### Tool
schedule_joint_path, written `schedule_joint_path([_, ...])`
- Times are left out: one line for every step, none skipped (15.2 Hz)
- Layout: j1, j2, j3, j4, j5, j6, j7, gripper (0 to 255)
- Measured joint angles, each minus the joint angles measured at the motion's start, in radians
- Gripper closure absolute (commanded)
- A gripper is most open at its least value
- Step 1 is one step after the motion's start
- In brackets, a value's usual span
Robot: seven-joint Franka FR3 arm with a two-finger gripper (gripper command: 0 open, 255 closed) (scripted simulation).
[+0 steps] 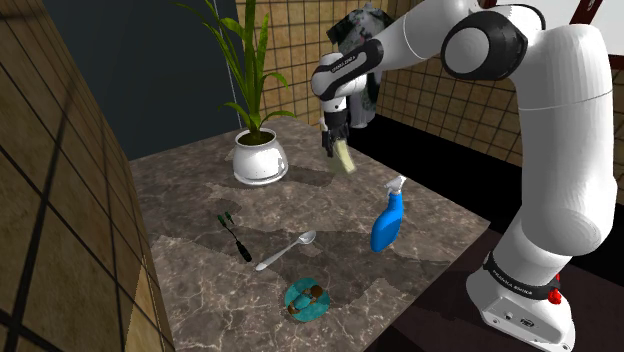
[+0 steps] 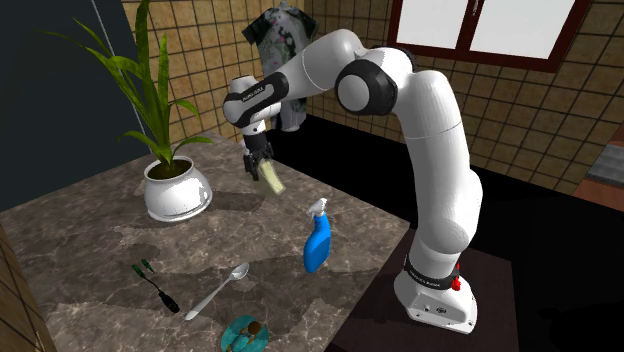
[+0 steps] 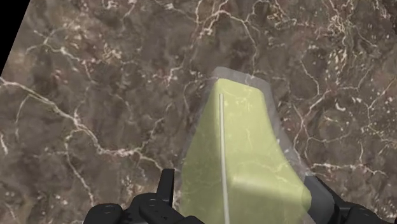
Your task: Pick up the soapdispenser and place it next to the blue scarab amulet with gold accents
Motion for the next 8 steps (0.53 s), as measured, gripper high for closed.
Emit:
schedule_joint_path([0.000, 0.003, 0.000, -0.001, 0.000, 0.004, 0.000, 0])
schedule_joint_path([0.000, 0.004, 0.000, -0.003, 0.001, 0.007, -0.001, 0])
schedule_joint_path([0.000, 0.004, 0.000, -0.004, 0.001, 0.008, -0.001, 0])
schedule_joint_path([0.000, 0.004, 0.000, -0.004, 0.001, 0.009, -0.001, 0])
schedule_joint_path([0.000, 0.004, 0.000, -0.004, 0.001, 0.009, -0.001, 0])
schedule_joint_path([0.000, 0.004, 0.000, -0.004, 0.001, 0.009, -0.001, 0])
schedule_joint_path([0.000, 0.004, 0.000, -0.004, 0.001, 0.009, -0.001, 255])
schedule_joint_path([0.000, 0.002, 0.000, -0.002, 0.000, 0.009, -0.001, 255])
